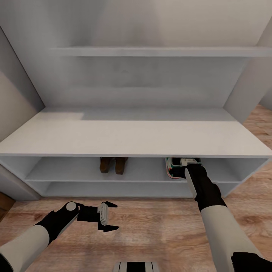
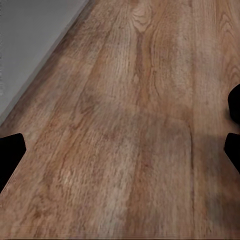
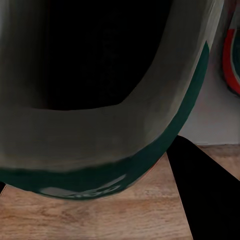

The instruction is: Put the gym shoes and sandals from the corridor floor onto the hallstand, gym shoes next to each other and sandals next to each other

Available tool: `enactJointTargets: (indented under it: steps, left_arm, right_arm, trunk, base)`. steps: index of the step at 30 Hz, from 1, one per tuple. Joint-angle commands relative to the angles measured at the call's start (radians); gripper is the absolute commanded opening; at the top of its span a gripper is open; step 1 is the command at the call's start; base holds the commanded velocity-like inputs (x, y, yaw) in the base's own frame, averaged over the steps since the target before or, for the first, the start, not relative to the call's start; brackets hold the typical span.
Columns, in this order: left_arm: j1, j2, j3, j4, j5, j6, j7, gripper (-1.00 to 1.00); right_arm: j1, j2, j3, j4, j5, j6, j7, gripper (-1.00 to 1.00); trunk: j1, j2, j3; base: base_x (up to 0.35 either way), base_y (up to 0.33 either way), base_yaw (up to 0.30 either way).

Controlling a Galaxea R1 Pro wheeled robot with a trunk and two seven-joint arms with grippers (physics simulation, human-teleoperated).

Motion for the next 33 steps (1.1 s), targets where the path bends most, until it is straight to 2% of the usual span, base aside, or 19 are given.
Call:
enactJointTargets:
  steps: [1,33]
  left_arm:
    - [-0.001,0.001,-0.008,0.0,0.008,-0.005,0.002,1.0]
    - [-0.001,0.001,-0.008,0.0,0.008,-0.007,0.002,1.0]
  right_arm:
    - [0.0,0.001,-0.002,-0.001,0.005,0.005,0.001,-1.0]
    - [0.0,0.001,-0.001,-0.001,0.005,0.005,0.001,-1.0]
  trunk:
    - [0.0,0.0,-0.001]
    - [0.0,0.0,-0.001]
  base:
    - [0.167,0.095,0.0]
    - [0.042,0.003,0.0]
